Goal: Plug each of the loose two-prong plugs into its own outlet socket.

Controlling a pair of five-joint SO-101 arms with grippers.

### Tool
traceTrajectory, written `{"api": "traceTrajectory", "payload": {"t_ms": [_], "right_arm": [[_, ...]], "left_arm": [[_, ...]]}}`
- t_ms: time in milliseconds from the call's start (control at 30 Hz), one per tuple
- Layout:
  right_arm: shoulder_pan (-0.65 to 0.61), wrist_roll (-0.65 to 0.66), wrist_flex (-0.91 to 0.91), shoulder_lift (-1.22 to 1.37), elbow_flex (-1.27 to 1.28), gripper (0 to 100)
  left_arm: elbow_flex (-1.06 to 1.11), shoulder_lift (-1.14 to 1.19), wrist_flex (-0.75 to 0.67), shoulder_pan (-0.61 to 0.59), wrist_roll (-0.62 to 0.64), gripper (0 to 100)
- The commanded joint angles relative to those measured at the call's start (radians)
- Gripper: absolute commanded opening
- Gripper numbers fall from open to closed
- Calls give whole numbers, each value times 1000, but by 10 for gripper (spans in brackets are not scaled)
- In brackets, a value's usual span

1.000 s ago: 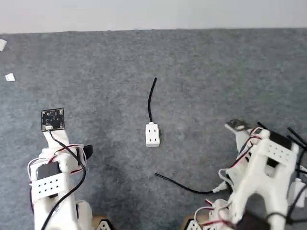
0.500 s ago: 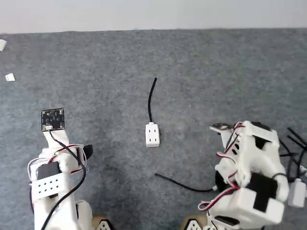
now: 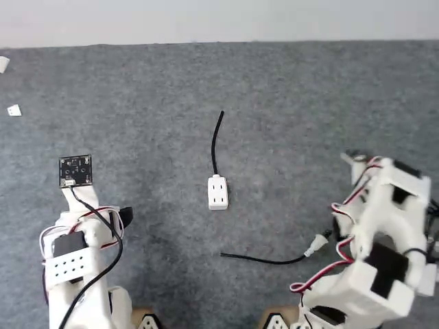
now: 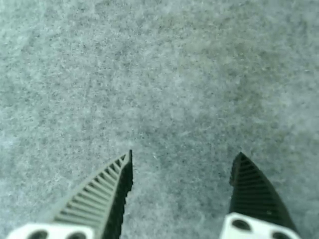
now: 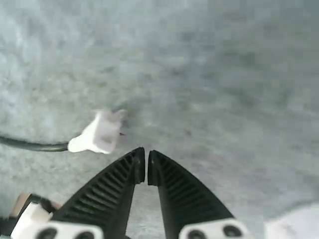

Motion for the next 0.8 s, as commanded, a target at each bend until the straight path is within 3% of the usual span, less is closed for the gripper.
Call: {"api": "traceTrajectory", "payload": {"t_ms": [0, 167, 267, 400, 467, 767], "right_arm": [[58, -14, 42, -71, -144, 9], [85, -14, 61, -70, -175, 9], [38, -6, 107, -73, -89, 17], [-44, -26, 108, -93, 44, 177], [-76, -77, 56, -116, 91, 230], [-240, -313, -153, -182, 272, 216]], "left_arm": [[-8, -14, -26, 6, 2, 298], [-8, -14, -28, 6, 2, 298], [-8, -12, -31, 6, 2, 298], [-8, -15, -31, 6, 2, 298], [-8, -15, -31, 5, 2, 298], [-8, -15, -31, 5, 2, 298]]}}
